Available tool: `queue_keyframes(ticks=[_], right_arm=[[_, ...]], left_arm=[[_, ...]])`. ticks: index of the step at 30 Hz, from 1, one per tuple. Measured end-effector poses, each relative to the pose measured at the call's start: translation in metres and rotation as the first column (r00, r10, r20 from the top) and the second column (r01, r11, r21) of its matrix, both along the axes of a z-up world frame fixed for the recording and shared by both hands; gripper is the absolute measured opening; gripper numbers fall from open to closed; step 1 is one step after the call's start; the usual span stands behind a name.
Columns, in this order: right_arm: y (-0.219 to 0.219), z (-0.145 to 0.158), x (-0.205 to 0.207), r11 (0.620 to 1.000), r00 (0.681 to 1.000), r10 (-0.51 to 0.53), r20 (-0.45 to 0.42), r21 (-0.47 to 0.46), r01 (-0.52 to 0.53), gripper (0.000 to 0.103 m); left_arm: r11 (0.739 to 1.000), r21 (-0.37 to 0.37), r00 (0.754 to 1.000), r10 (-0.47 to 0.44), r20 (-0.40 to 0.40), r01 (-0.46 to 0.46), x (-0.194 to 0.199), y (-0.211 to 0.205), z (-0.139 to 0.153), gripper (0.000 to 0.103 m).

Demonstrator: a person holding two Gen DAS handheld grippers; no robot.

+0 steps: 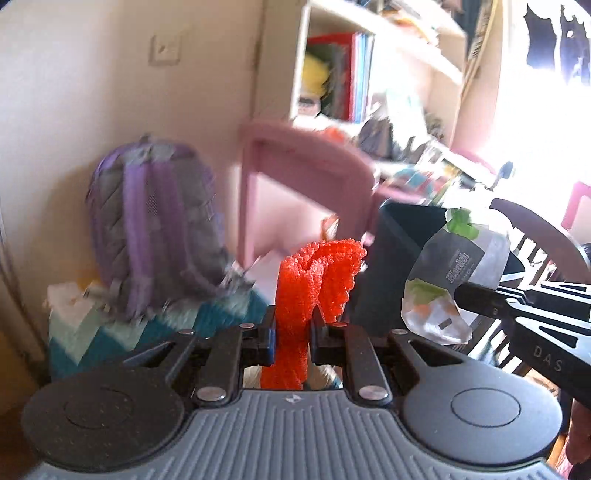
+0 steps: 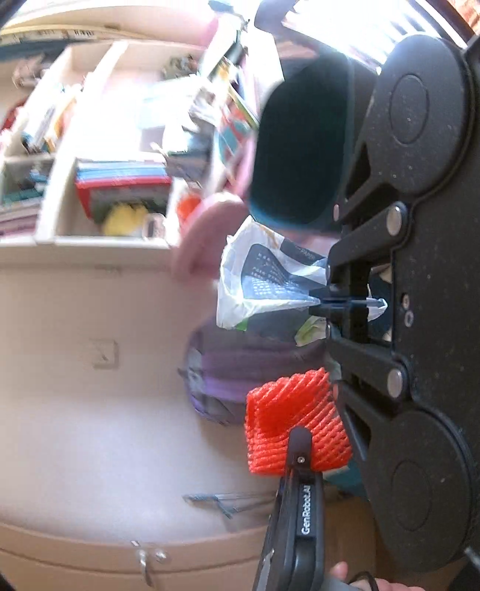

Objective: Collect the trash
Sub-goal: 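Lift and carry the foam net and plastic packet with both tools to the bin, then open both tools over the green bin to drop the net and packet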

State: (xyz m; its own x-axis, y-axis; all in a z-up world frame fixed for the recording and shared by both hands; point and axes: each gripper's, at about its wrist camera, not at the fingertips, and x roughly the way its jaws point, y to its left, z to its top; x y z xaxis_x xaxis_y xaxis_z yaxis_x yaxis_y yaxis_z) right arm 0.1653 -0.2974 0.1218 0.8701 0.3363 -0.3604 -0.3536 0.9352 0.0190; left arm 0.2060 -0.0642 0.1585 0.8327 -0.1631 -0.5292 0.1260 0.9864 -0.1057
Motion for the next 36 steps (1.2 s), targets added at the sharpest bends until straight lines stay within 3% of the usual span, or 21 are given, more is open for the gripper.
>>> queue_keyframes(ticks=[8, 15, 21, 26, 36], right_arm=[[-0.059, 0.030, 0.031, 0.990, 0.989, -0.139, 0.047, 0.021, 0.138, 0.000], [-0.101, 0.024, 0.057, 0.980, 0.981, -0.195, 0.019, -0.034, 0.196, 0.000], [-0.114, 0.001, 0.082, 0.973, 0.976, -0.210, -0.050, -0.109, 0.203, 0.000], [-0.116, -0.018, 0.101, 0.969, 0.973, -0.204, -0.105, -0.161, 0.186, 0.000], [-0.121, -0.035, 0.124, 0.975, 0.966, -0.165, -0.198, -0.178, 0.130, 0.007]], left_arm=[[0.995, 0.054, 0.993, -0.090, 0.080, 0.086, 0.034, -0.070, 0.050, 0.016], [0.981, 0.071, 0.981, -0.184, 0.065, 0.179, 0.073, -0.136, 0.058, 0.016], [0.971, 0.103, 0.976, -0.215, 0.007, 0.214, 0.113, -0.182, 0.039, 0.016], [0.960, 0.124, 0.966, -0.240, -0.094, 0.250, 0.144, -0.208, 0.009, 0.016], [0.944, 0.160, 0.942, -0.249, -0.226, 0.288, 0.184, -0.226, -0.030, 0.016]])
